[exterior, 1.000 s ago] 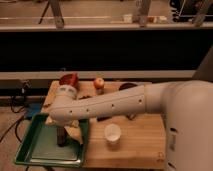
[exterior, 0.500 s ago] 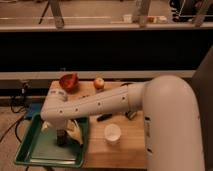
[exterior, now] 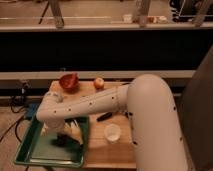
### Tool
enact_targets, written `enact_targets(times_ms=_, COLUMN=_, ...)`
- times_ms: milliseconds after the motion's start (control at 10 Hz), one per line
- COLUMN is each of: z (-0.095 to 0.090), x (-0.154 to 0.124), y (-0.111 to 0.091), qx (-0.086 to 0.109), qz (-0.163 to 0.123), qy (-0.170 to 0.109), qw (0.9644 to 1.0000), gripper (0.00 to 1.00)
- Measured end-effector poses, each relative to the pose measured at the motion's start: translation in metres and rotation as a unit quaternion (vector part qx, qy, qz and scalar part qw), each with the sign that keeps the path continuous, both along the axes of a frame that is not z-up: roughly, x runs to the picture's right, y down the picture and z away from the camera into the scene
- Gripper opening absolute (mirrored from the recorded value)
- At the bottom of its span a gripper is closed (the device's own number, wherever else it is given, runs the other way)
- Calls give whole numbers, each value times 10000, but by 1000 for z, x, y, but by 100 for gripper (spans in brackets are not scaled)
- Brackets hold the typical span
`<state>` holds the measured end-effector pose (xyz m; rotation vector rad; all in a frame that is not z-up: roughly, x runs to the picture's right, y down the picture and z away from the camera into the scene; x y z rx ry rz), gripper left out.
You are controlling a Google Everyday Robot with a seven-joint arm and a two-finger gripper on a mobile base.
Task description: Wipe table surface with eraser
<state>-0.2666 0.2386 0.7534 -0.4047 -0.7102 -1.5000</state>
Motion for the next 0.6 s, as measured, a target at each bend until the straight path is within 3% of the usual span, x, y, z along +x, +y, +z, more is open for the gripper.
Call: enact_targets(times_ms=600, z=11, x=-10, y=17, qx=-501, qz=-6, qy=40, qw=9987, gripper=80)
